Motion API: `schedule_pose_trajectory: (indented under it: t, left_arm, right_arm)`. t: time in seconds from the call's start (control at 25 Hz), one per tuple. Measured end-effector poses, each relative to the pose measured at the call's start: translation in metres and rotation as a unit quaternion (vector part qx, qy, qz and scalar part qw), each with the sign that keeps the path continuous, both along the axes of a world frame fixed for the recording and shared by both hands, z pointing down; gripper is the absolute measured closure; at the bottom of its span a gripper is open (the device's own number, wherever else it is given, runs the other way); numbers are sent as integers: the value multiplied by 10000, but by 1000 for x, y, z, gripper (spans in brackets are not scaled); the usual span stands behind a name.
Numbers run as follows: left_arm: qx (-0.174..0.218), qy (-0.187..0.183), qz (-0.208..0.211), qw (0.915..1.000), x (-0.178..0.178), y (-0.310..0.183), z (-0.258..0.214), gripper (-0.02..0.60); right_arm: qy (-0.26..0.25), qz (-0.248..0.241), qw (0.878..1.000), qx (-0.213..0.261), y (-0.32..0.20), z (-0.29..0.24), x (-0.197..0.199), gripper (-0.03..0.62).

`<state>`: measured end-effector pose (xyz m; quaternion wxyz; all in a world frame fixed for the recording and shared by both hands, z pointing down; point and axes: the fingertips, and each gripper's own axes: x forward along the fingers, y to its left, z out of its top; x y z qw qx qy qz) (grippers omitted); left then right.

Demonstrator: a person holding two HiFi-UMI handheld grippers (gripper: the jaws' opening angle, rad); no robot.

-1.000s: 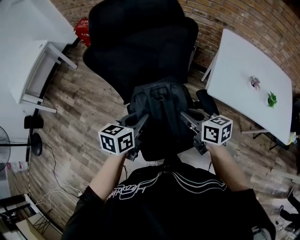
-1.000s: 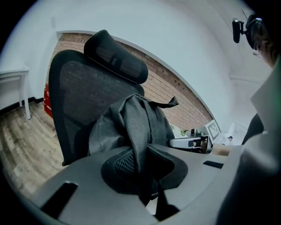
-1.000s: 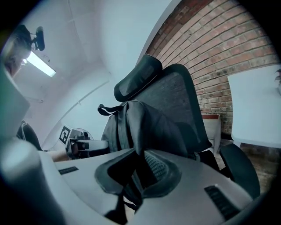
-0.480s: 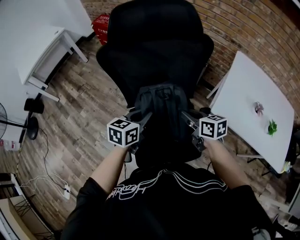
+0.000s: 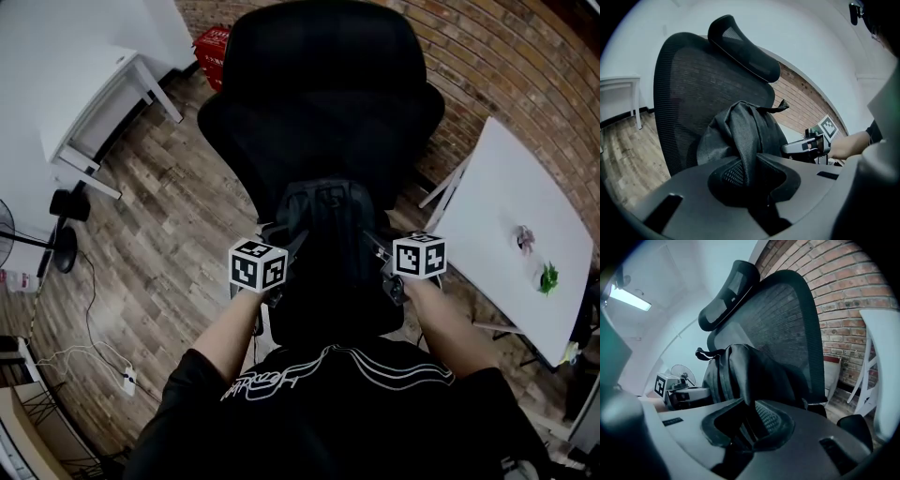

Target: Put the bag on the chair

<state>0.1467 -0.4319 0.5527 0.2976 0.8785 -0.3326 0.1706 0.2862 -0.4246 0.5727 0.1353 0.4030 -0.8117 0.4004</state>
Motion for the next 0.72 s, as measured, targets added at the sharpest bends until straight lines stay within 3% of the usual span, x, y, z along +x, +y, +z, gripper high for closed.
schedule_pose_trajectory:
  t: [0.32,0.72]
  left_arm:
    - [-181,-262,-35,9995,-6,-8,44,514]
    - [-228,-111,-115,9996,-11,-14,61,508]
  right_arm:
    - [-23,133,9985,-525,-6,46,-7,542]
    - [8,-81,9987,-512,-10,61,-12,533]
